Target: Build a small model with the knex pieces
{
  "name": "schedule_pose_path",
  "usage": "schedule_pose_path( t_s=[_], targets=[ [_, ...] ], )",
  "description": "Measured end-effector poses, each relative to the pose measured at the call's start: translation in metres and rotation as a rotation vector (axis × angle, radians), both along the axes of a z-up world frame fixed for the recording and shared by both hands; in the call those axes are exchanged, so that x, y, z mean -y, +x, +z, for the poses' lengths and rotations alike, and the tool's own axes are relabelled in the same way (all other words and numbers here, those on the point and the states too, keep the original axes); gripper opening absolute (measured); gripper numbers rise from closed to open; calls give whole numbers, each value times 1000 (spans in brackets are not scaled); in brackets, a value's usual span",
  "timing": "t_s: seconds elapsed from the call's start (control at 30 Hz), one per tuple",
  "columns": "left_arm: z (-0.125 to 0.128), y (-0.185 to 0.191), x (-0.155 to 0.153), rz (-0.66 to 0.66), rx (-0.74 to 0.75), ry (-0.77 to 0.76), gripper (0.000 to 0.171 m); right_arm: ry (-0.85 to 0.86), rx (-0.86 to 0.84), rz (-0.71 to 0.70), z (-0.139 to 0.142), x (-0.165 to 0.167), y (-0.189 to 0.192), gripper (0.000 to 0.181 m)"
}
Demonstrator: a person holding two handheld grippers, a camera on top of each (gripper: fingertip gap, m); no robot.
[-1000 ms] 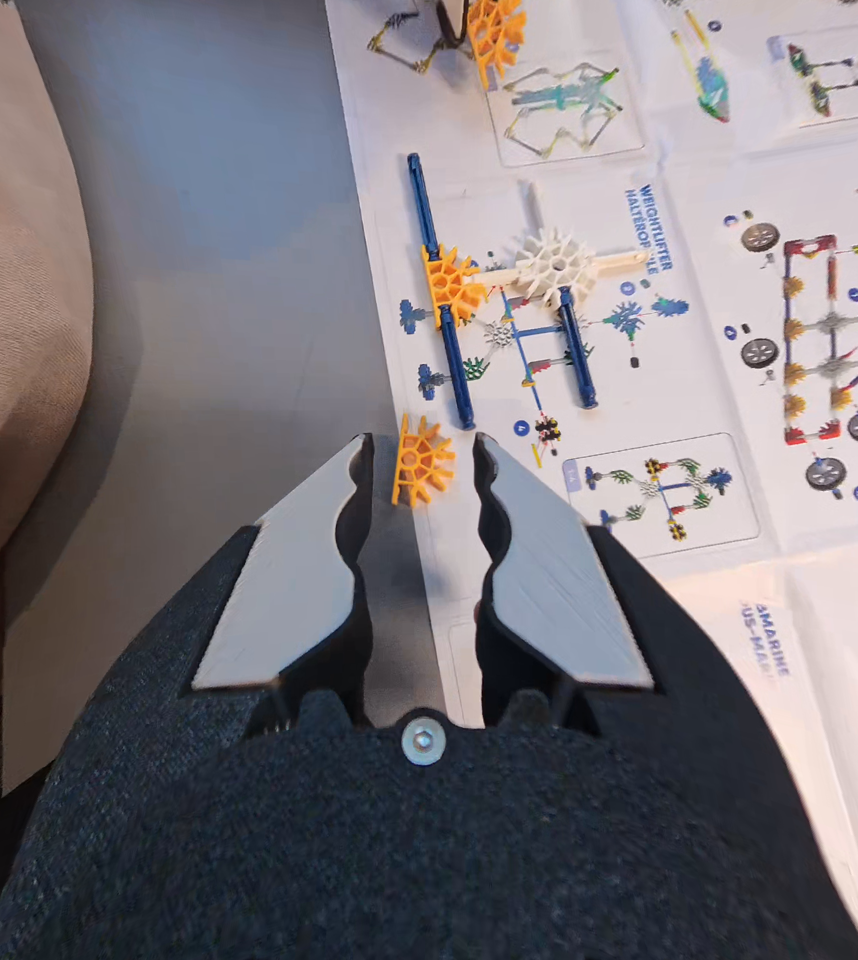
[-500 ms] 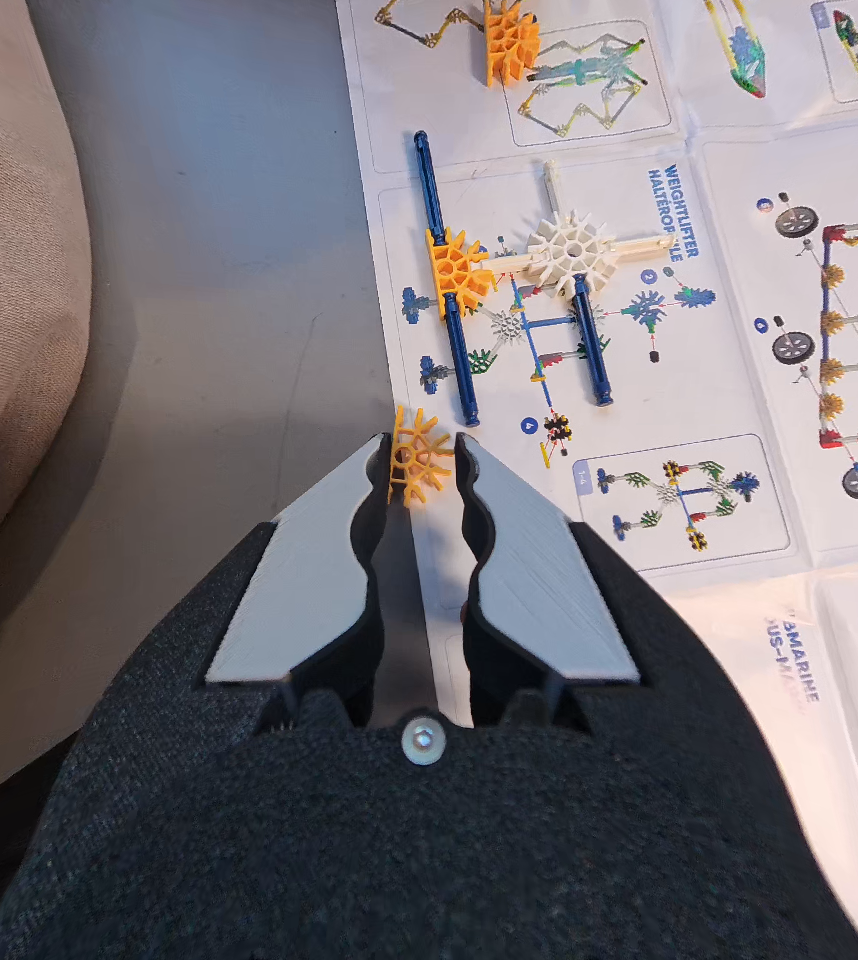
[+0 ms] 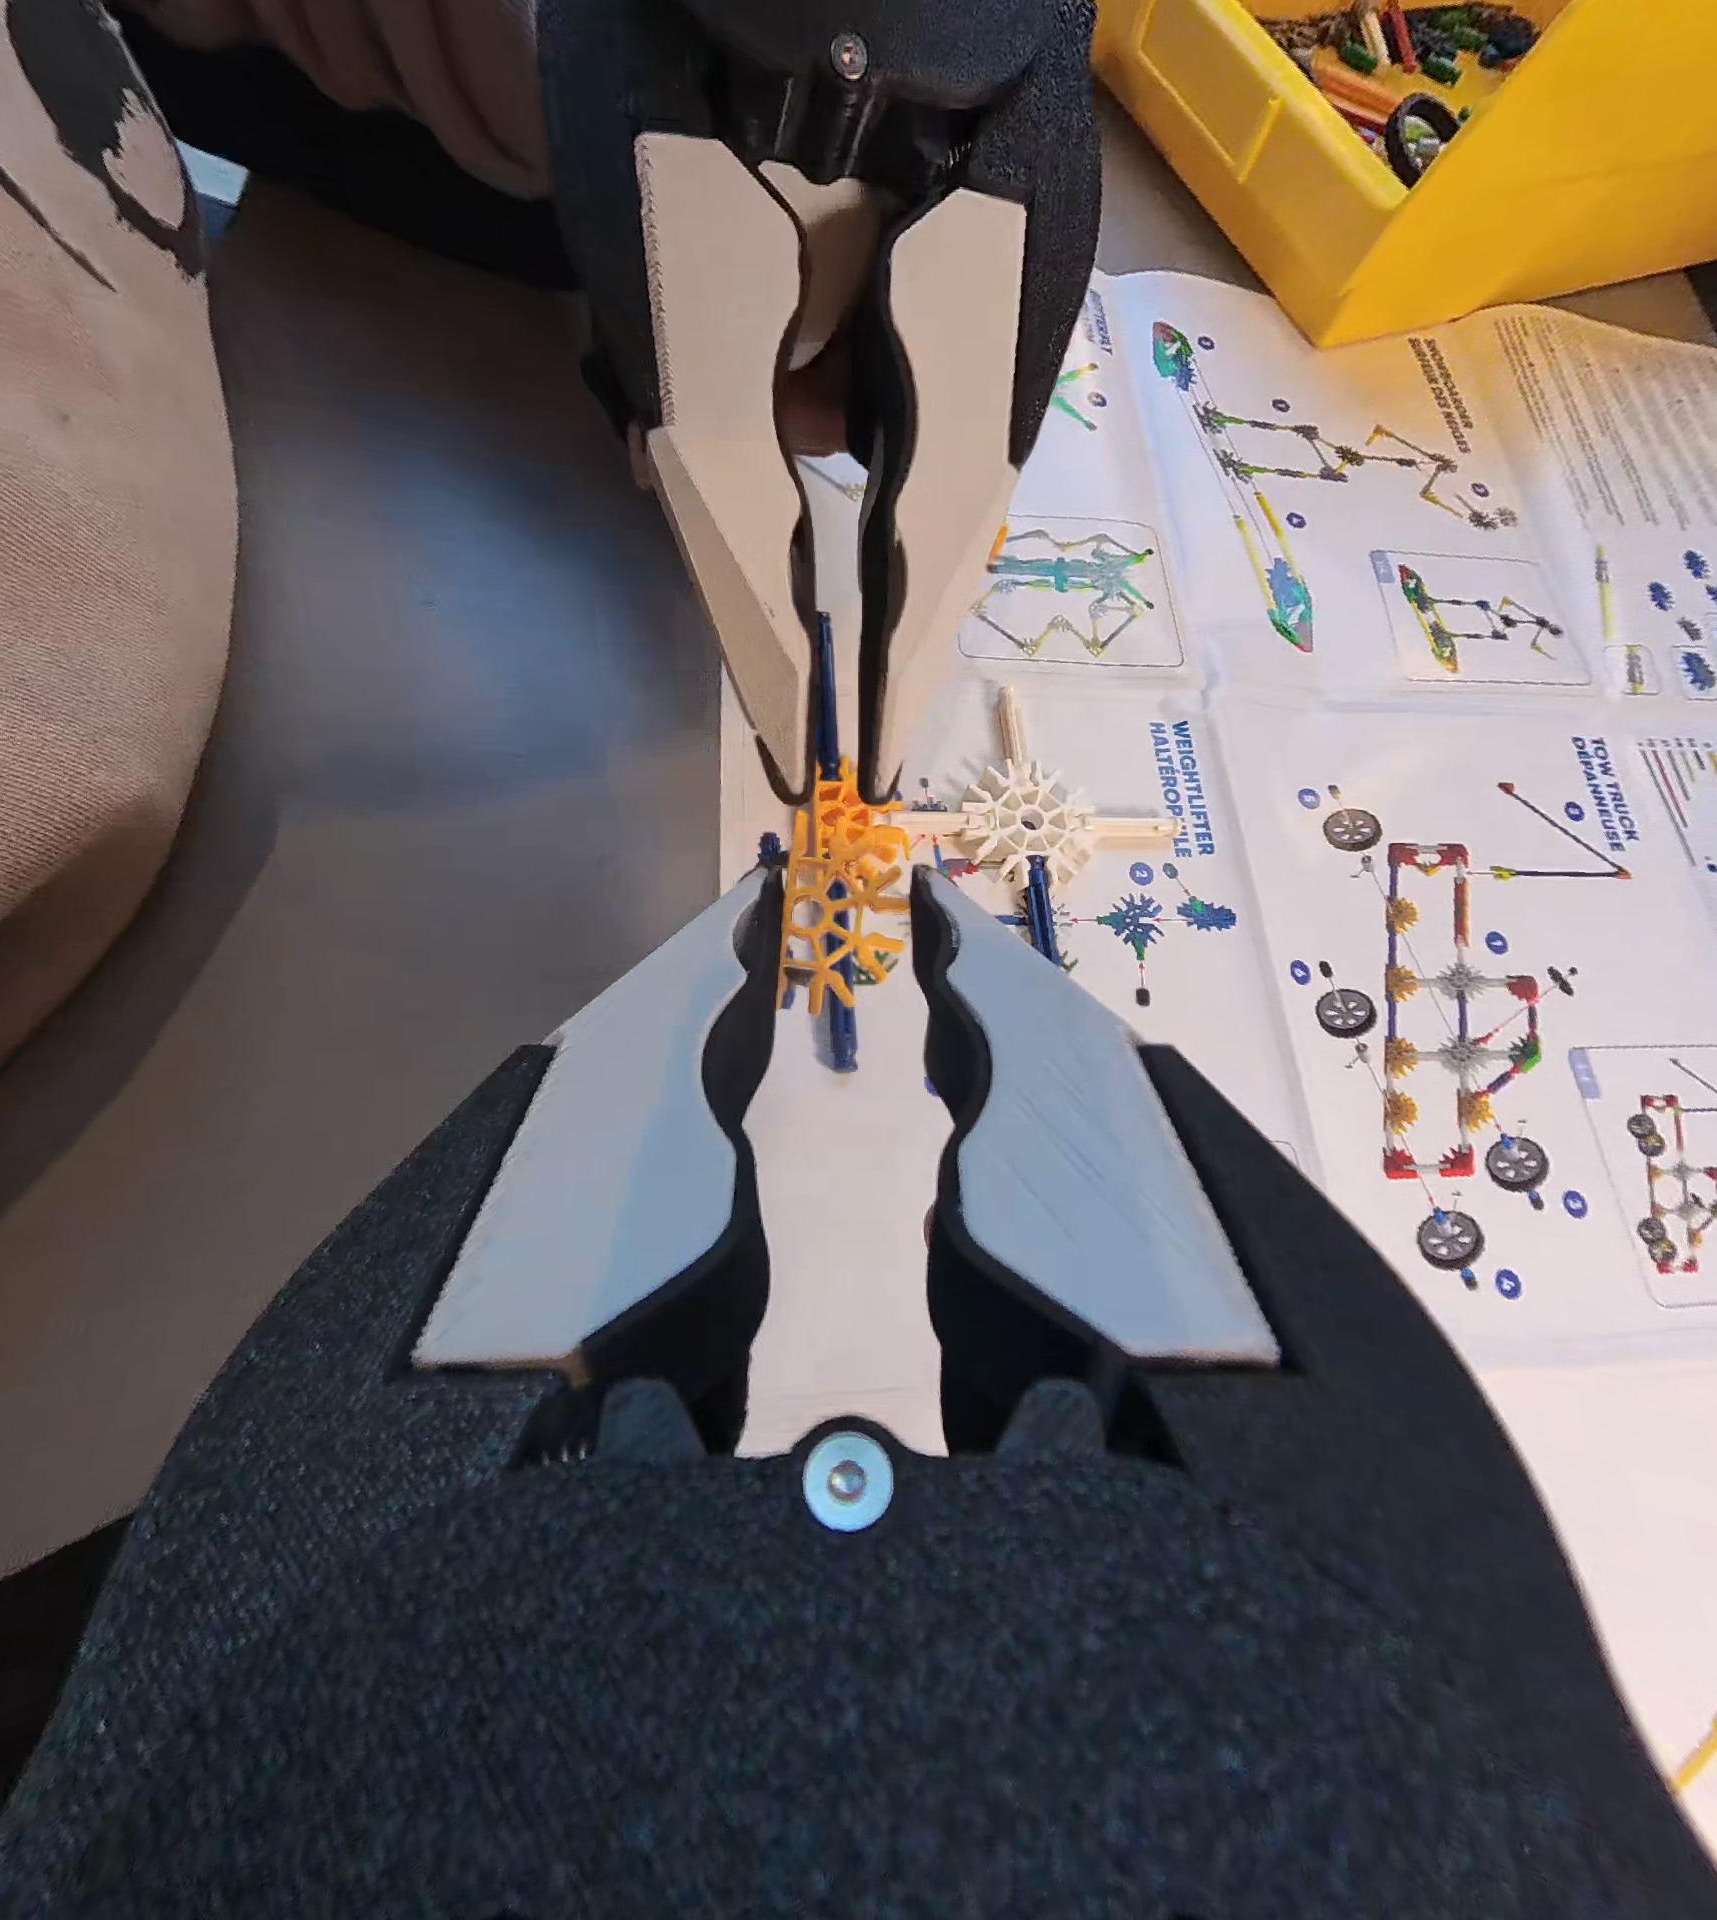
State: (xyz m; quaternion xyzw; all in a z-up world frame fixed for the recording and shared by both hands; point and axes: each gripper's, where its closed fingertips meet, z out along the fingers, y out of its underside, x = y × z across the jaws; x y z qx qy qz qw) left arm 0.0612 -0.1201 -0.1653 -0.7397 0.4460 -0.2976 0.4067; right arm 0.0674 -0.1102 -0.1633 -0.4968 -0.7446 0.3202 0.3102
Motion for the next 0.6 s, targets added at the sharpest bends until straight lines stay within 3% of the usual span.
schedule_pose_path(
  t_s=[0.2,0.43,0.6],
  targets=[
    [-5,6,9,-42,-16,-9,4,-13,2,4,-5,6,1,24],
    [-7,7,5,-16,-21,3,19,1,16,8,-9,8,0,23],
    [-9,8,10,-44,-50,35,12,-9,8,23,-8,13,-1,23]
  ],
)
